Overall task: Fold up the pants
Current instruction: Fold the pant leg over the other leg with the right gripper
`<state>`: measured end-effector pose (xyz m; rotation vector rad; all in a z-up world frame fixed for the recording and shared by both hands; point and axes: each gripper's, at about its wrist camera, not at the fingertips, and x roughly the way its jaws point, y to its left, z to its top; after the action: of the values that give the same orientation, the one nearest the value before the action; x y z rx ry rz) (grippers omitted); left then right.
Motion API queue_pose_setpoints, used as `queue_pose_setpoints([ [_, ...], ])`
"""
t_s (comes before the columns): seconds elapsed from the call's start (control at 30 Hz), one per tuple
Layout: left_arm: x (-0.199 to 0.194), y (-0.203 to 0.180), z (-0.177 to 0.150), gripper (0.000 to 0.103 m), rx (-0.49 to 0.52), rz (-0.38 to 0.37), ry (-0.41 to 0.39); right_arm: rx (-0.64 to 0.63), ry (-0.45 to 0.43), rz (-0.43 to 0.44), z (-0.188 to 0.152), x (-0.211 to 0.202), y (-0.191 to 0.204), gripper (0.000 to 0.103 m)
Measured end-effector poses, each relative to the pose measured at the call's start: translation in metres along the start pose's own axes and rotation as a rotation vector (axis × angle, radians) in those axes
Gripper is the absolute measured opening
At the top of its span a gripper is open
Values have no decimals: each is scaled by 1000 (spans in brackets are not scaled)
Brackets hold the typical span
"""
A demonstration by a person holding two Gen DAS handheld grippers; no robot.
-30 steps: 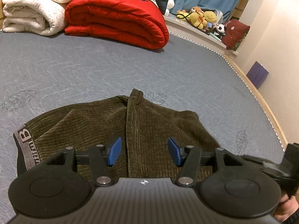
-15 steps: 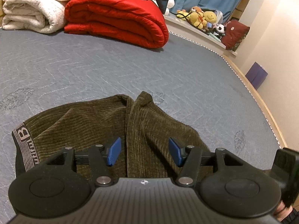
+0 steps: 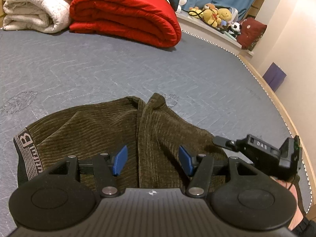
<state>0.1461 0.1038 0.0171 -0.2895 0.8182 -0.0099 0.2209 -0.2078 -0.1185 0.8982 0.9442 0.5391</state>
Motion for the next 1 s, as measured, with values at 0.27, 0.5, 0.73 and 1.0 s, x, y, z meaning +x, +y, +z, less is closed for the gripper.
queue_pose_setpoints([
  [0.27, 2, 13, -1, 64, 2, 28, 5, -13, 31, -40, 2, 20, 2, 62],
  [0.5, 2, 26, 5, 64, -32, 43, 4, -434, 0, -132, -4, 16, 69, 13],
  [0.73, -7, 30, 13, 64, -55, 47, -26, -596, -51, -67, 10, -4, 123, 10],
  [1.0, 2, 6, 2, 64, 51, 71, -58, -411, -540, -89, 91, -111, 92, 9],
])
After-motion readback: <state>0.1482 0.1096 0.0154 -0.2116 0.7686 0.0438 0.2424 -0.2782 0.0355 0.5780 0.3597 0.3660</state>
